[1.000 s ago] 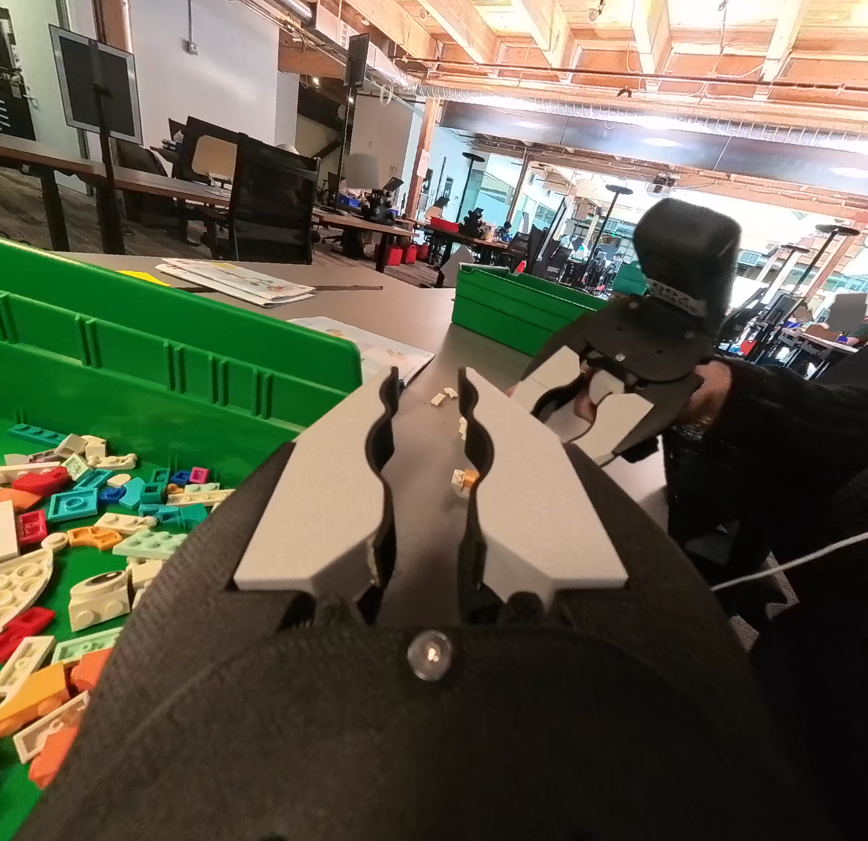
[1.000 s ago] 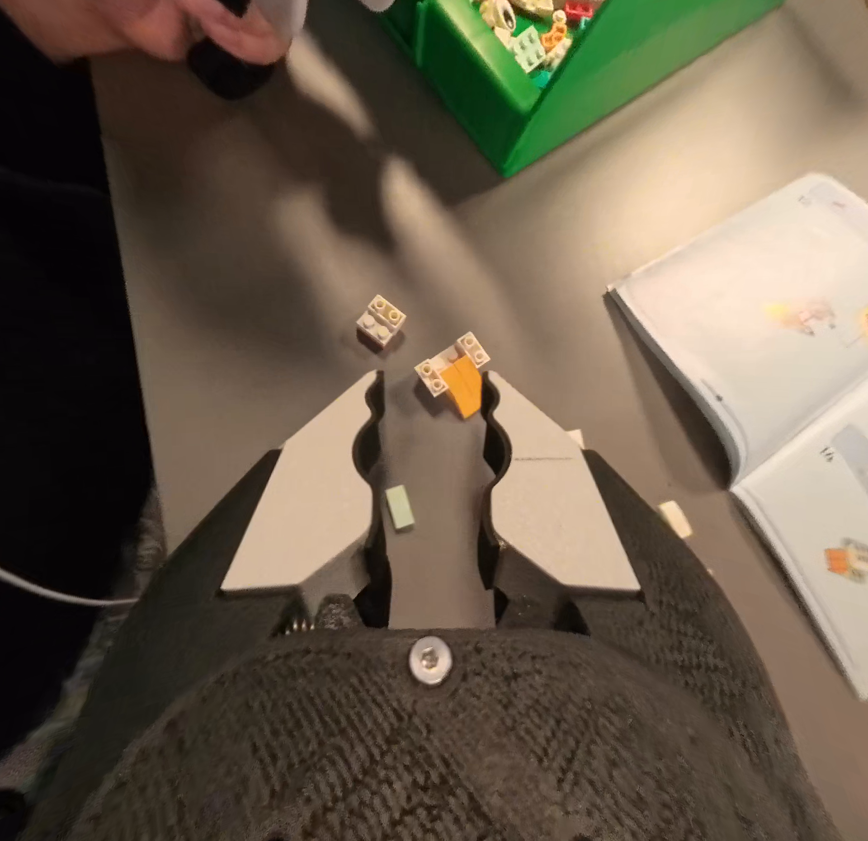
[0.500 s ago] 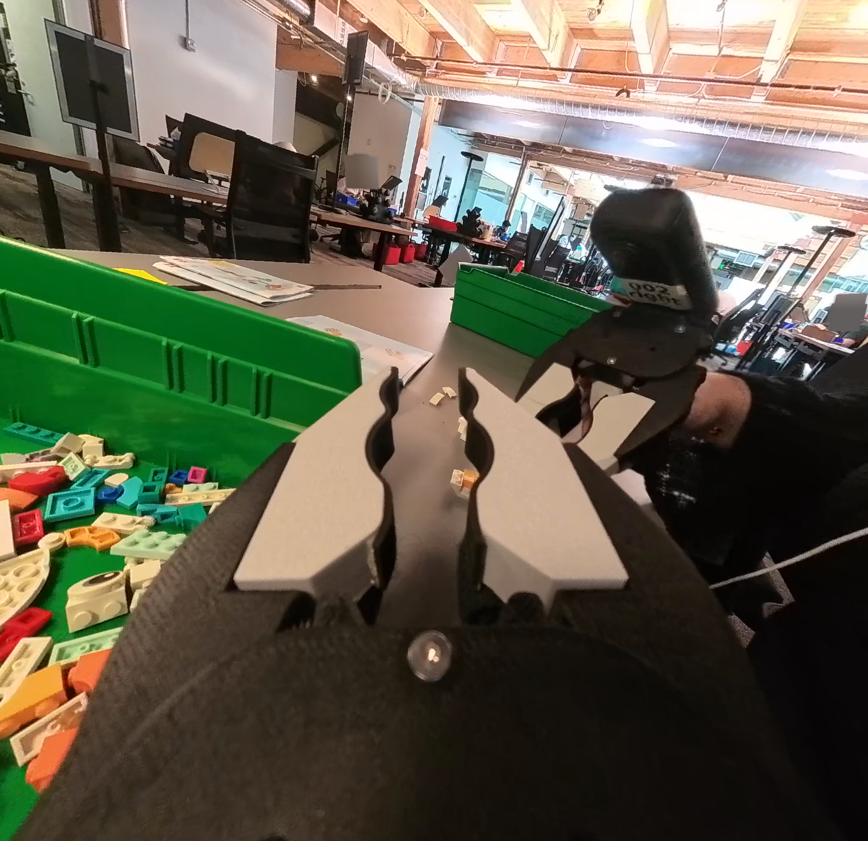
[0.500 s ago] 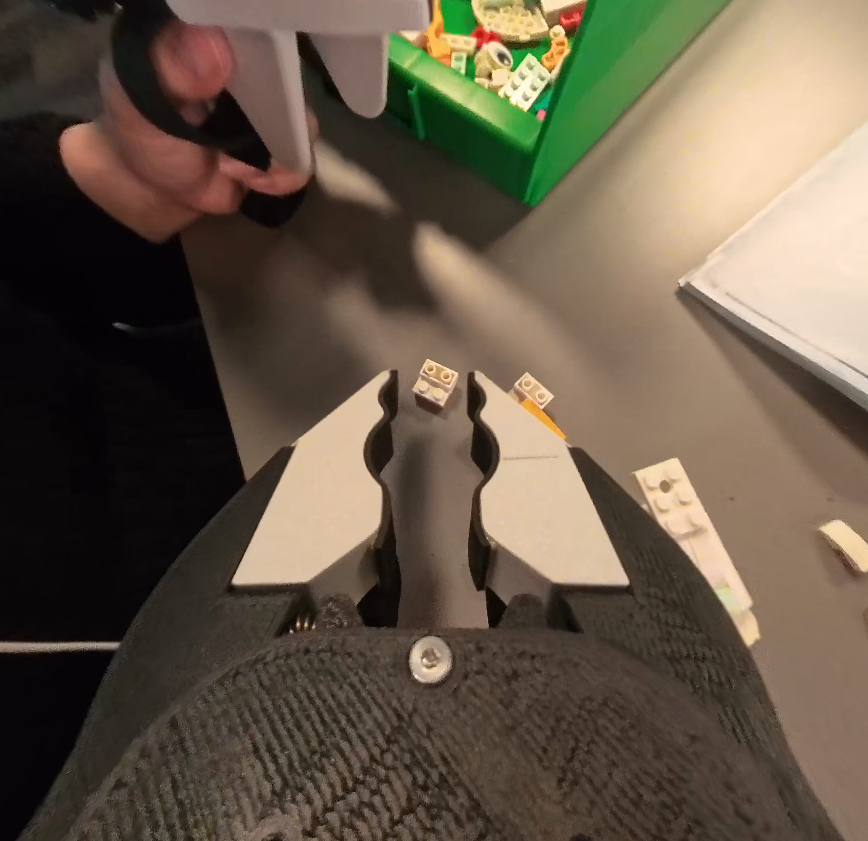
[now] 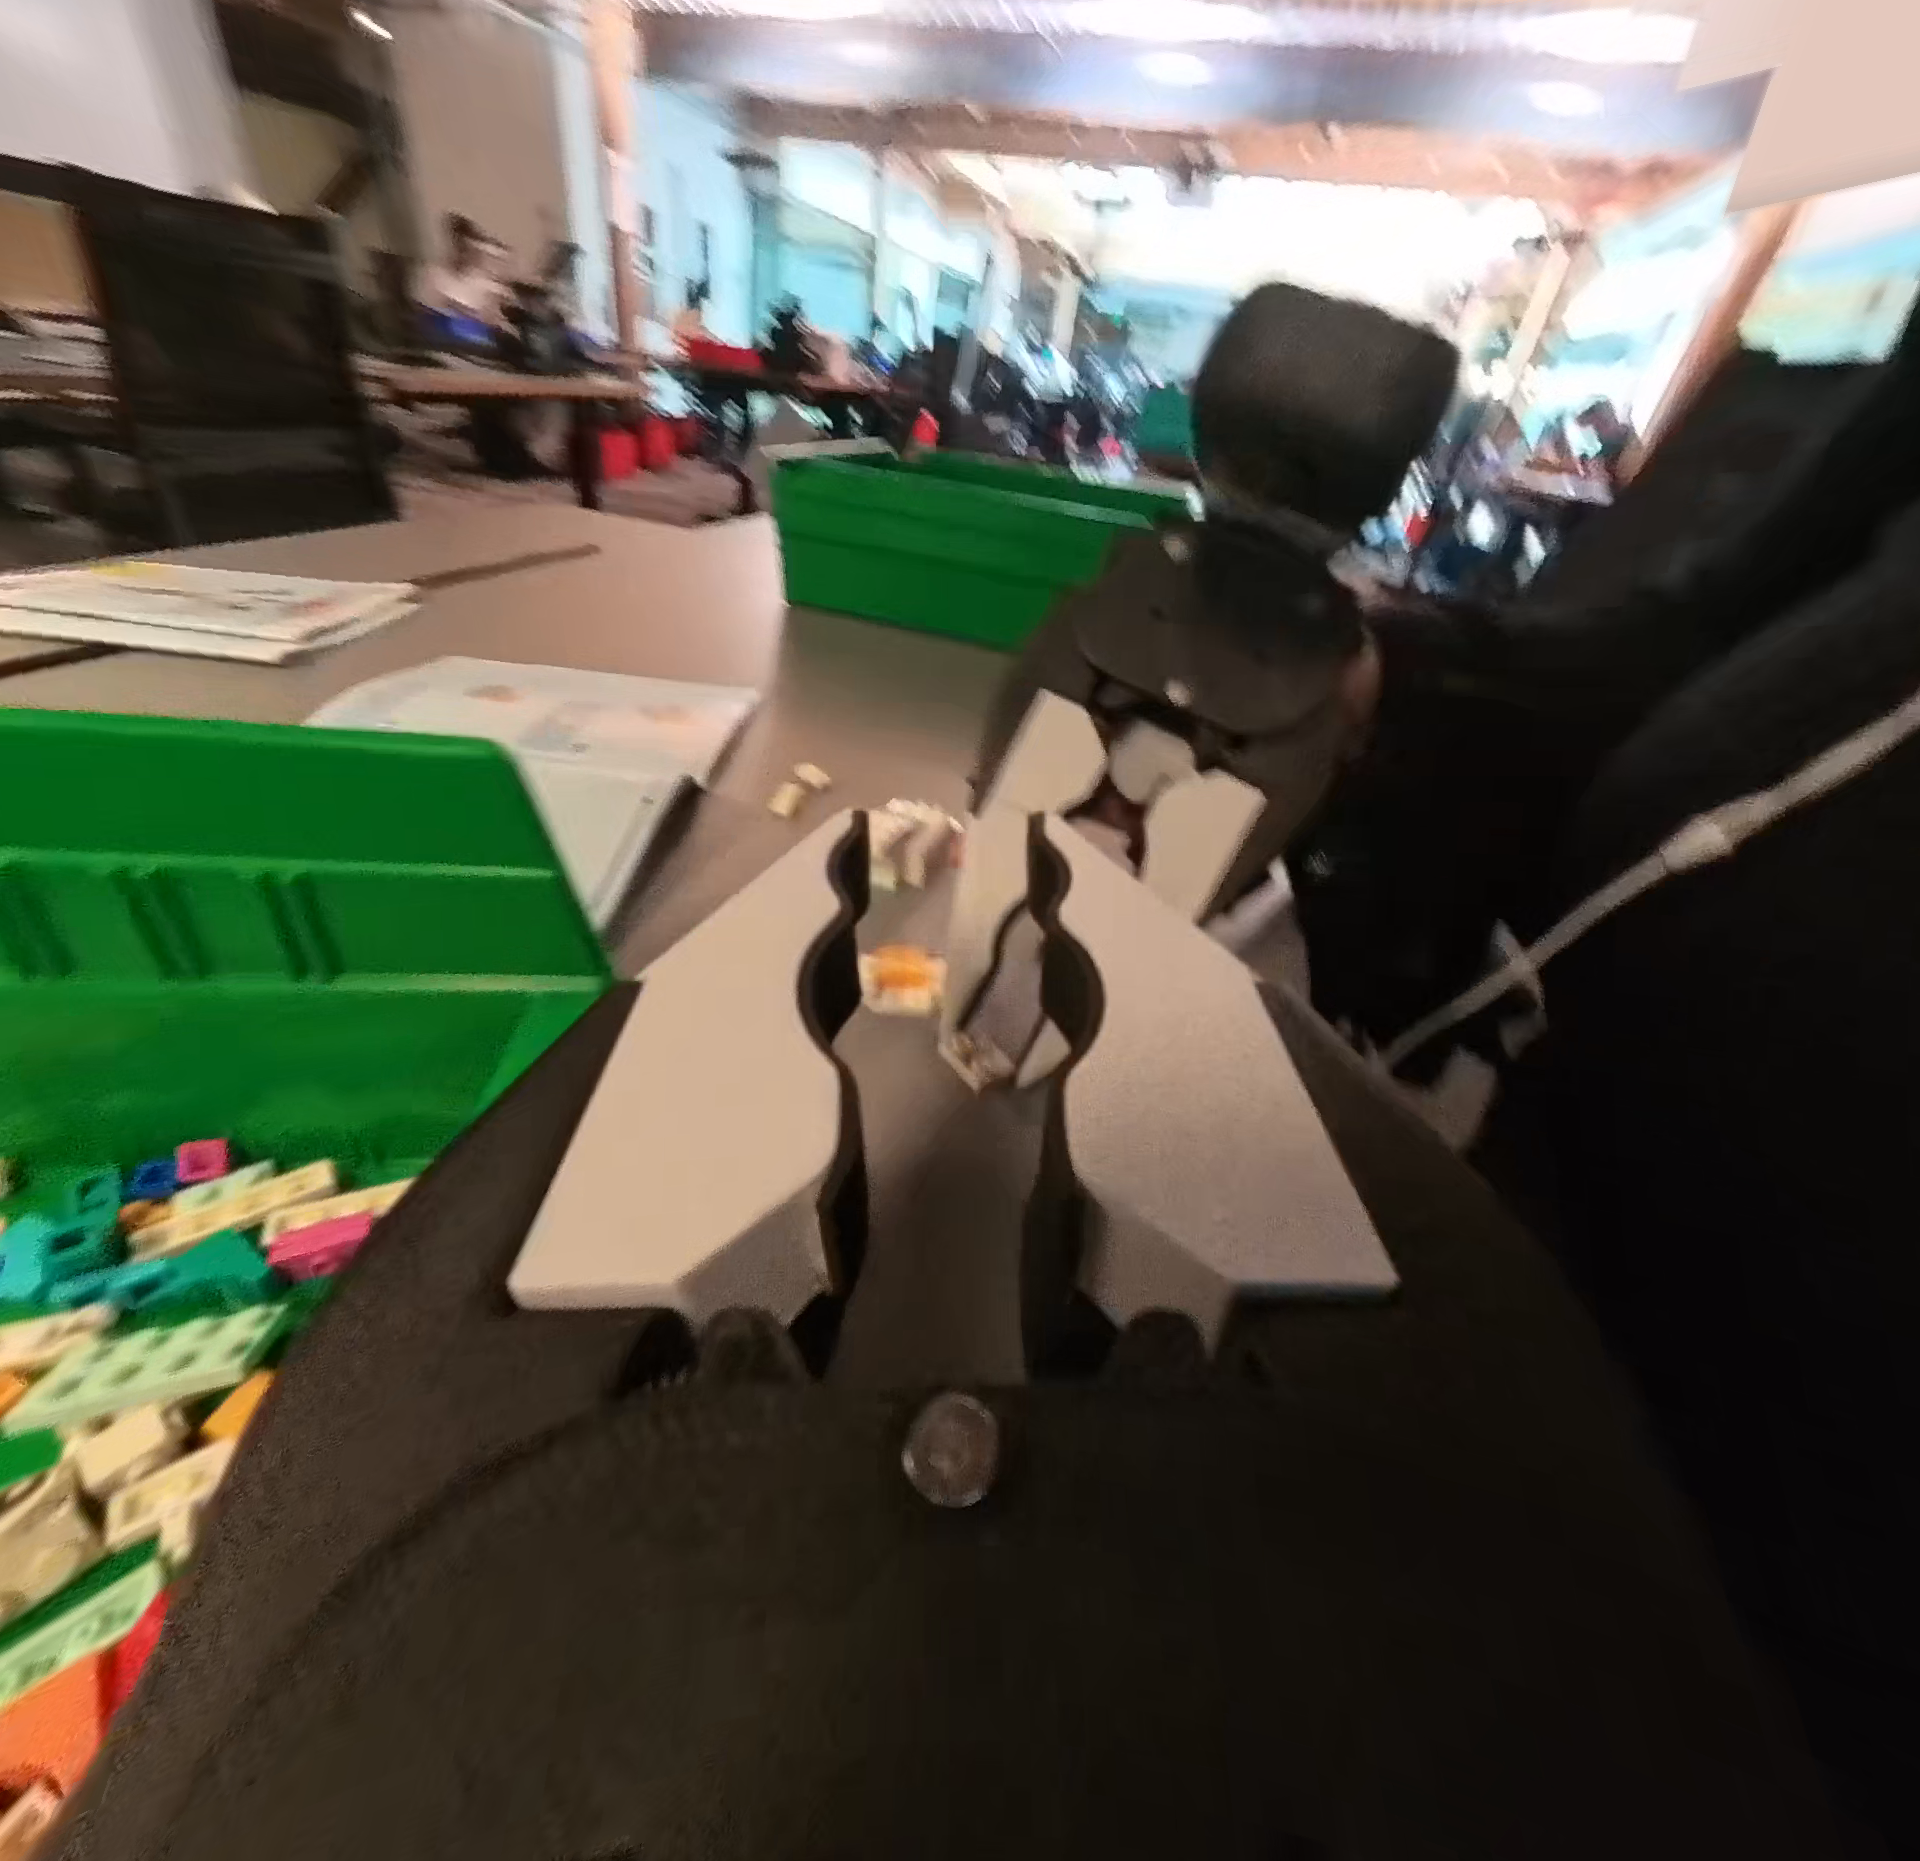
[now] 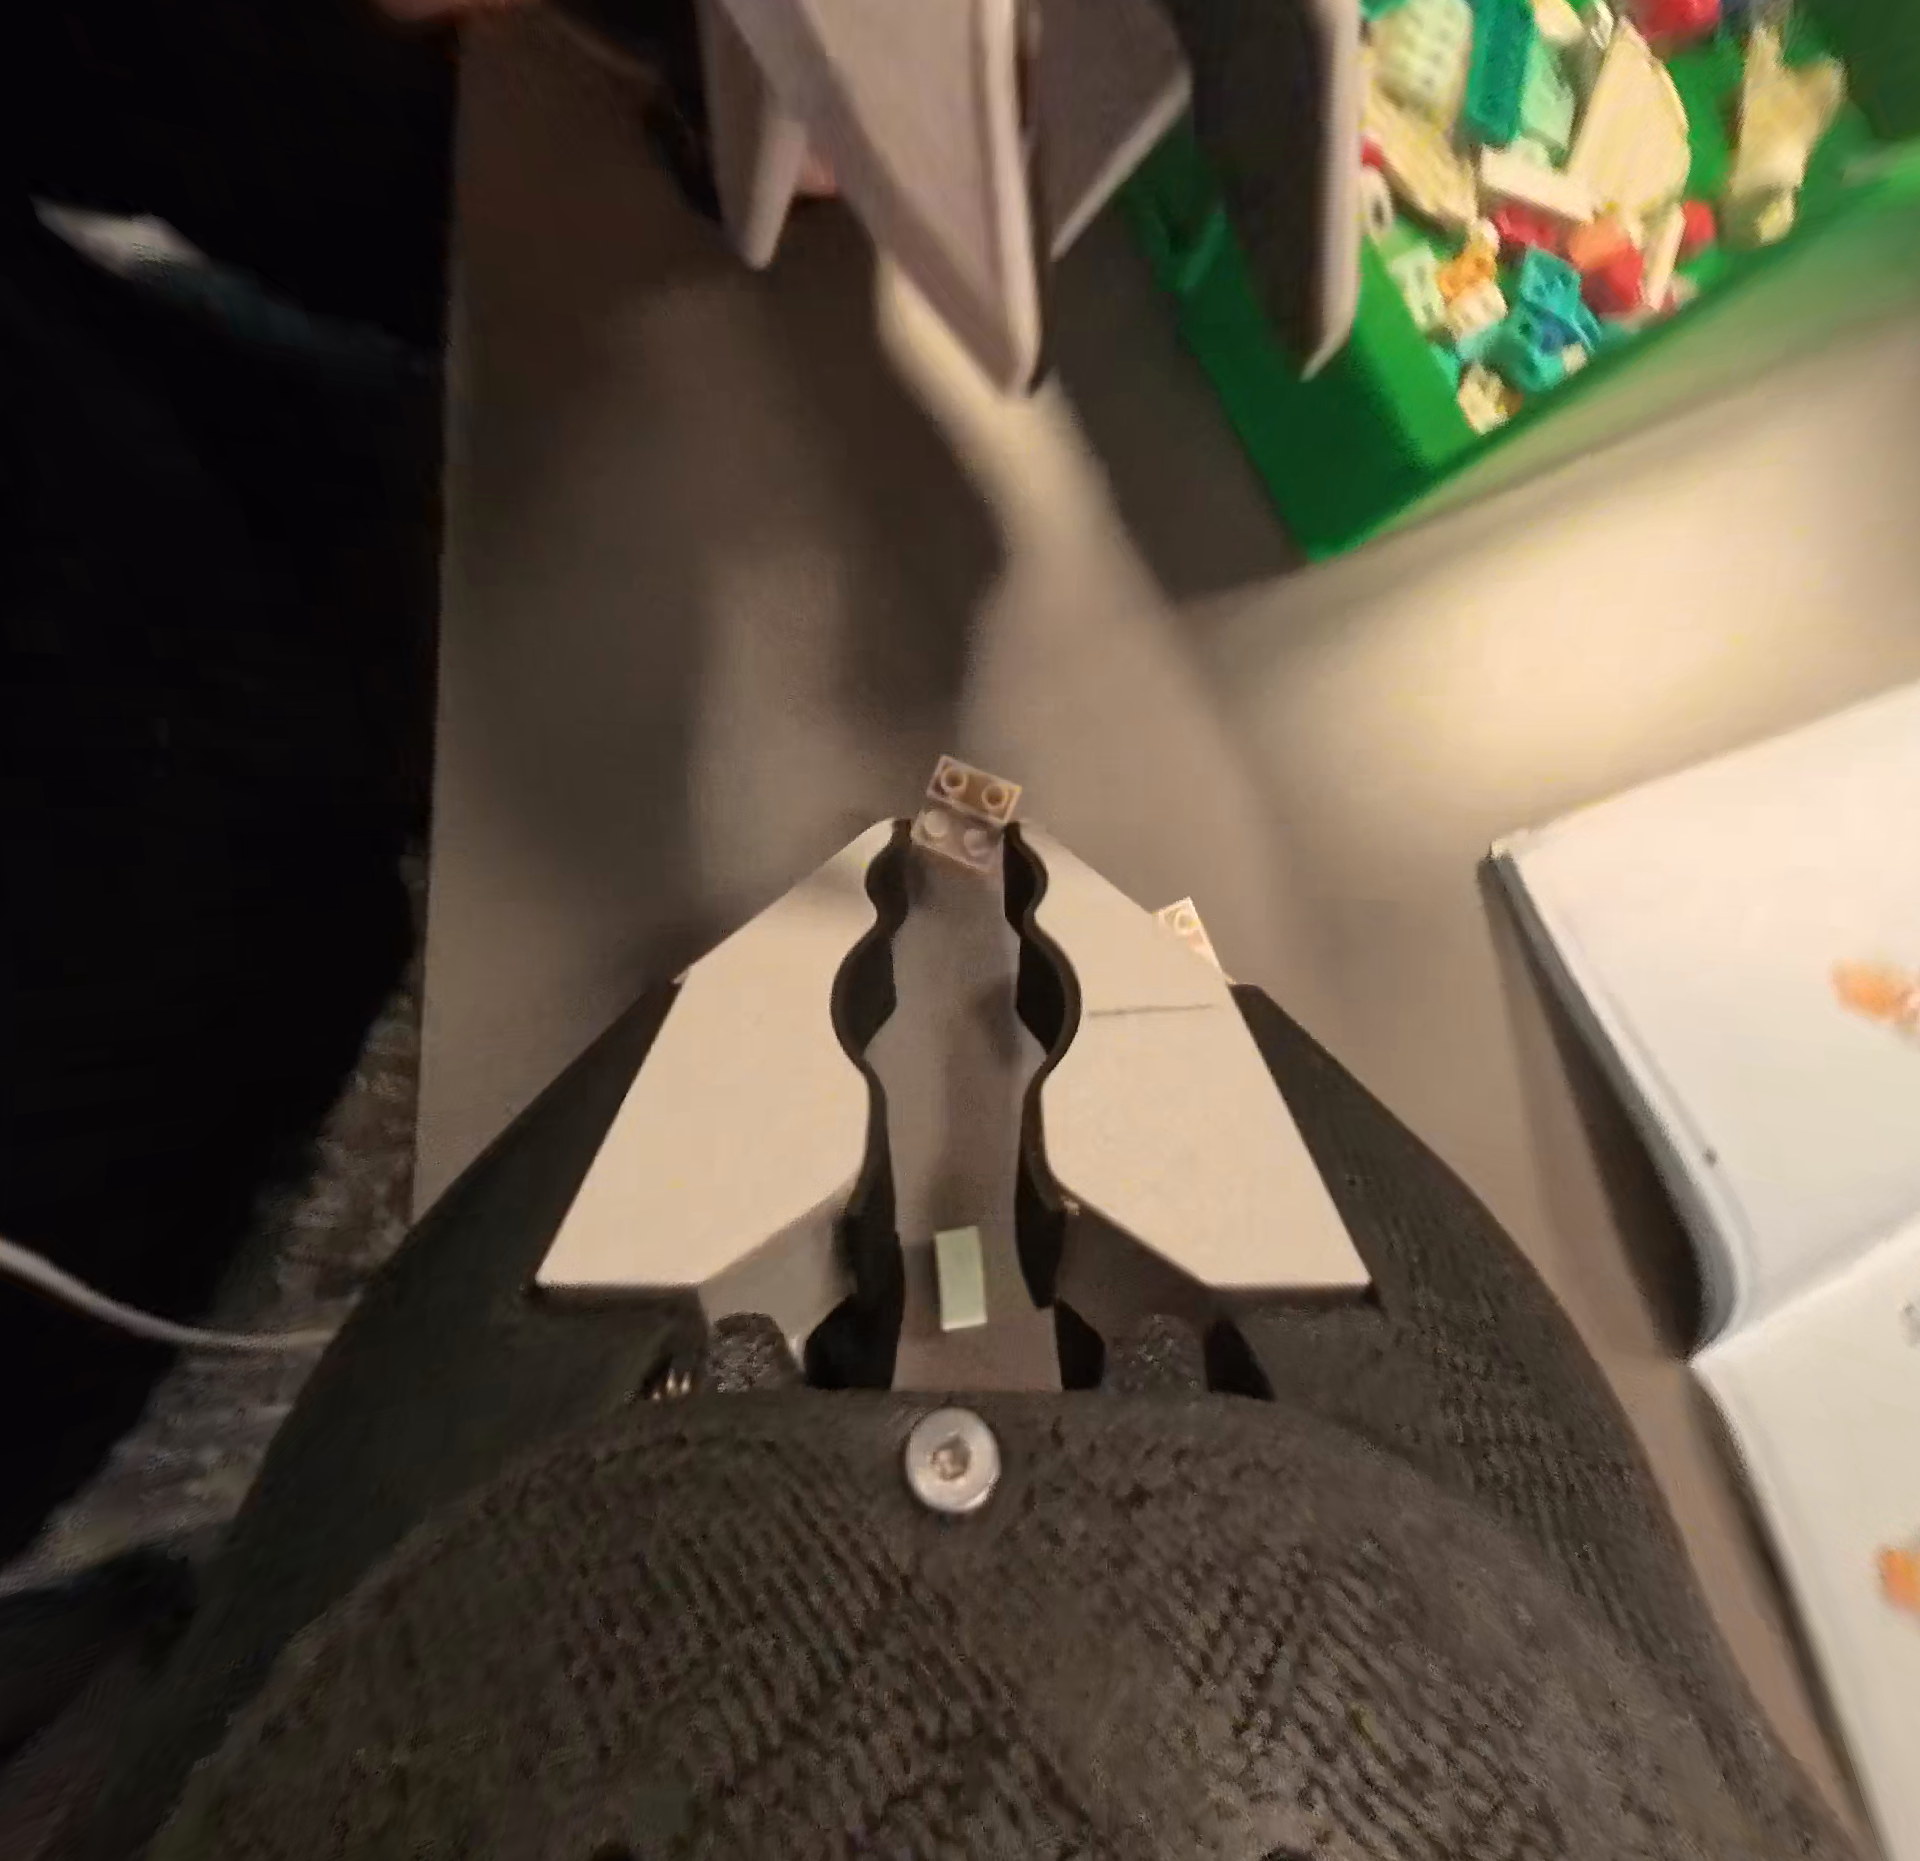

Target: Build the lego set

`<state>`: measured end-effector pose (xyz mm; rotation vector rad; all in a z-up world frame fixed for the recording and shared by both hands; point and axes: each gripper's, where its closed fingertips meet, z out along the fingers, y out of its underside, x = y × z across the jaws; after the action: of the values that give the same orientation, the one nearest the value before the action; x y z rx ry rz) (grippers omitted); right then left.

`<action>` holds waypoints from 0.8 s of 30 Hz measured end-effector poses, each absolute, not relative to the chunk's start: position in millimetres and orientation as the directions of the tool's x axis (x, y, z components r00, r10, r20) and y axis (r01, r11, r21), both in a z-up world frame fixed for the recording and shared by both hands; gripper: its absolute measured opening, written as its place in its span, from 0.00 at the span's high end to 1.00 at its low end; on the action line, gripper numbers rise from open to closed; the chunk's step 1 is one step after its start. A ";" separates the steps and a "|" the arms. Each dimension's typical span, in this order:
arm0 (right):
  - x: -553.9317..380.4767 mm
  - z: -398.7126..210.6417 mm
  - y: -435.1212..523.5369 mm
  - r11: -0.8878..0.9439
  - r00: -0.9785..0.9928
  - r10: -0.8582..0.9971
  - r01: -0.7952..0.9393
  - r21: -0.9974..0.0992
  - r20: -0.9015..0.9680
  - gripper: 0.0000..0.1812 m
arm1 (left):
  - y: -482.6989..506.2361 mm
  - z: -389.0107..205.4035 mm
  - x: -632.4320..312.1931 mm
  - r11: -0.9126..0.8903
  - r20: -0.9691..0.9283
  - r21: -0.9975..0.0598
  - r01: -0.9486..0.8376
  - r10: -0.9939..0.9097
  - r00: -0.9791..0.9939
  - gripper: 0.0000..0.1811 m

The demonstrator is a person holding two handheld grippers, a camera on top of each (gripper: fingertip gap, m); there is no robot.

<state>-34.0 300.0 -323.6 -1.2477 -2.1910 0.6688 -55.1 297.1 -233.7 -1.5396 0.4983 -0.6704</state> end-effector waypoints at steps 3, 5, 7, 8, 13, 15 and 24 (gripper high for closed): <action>-32.5 -322.2 295.3 0.571 -0.544 0.797 0.534 -0.624 0.263 0.91 | 287.7 -260.6 -41.9 -0.166 0.026 -0.976 -0.142 -0.734 0.679 0.84; -33.6 -320.1 293.8 0.590 -0.569 0.777 0.511 -0.625 0.268 0.91 | 284.2 -281.2 -38.4 -0.211 -0.036 -0.933 -0.292 -0.753 0.657 0.84; -35.9 -314.6 291.0 0.594 -0.584 0.766 0.481 -0.644 0.270 0.91 | 283.8 -292.2 -36.0 -0.219 -0.085 -0.901 -0.374 -0.757 0.648 0.84; -36.6 -311.8 289.6 0.597 -0.591 0.759 0.467 -0.652 0.273 0.91 | 283.4 -294.4 -34.1 -0.217 -0.096 -0.895 -0.391 -0.760 0.643 0.84; -37.8 -300.0 284.9 0.541 -0.594 0.777 0.458 -0.706 0.210 0.91 | 283.8 -289.9 -31.4 -0.154 -0.158 -0.899 -0.410 -0.758 0.633 0.84; -36.8 -291.6 282.5 0.424 -0.581 0.810 0.485 -0.765 0.080 0.91 | 284.2 -283.5 -32.2 -0.084 -0.230 -0.901 -0.425 -0.740 0.633 0.84; -29.9 -270.8 280.8 0.558 -0.686 0.698 0.342 -0.756 0.205 0.91 | 275.9 -261.4 -21.9 -0.177 0.045 -0.968 -0.178 -0.820 0.571 0.85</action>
<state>-29.9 280.8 -270.8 -0.8367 -2.3044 0.9676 -21.9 275.9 -261.4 -1.6824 0.8412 -0.7129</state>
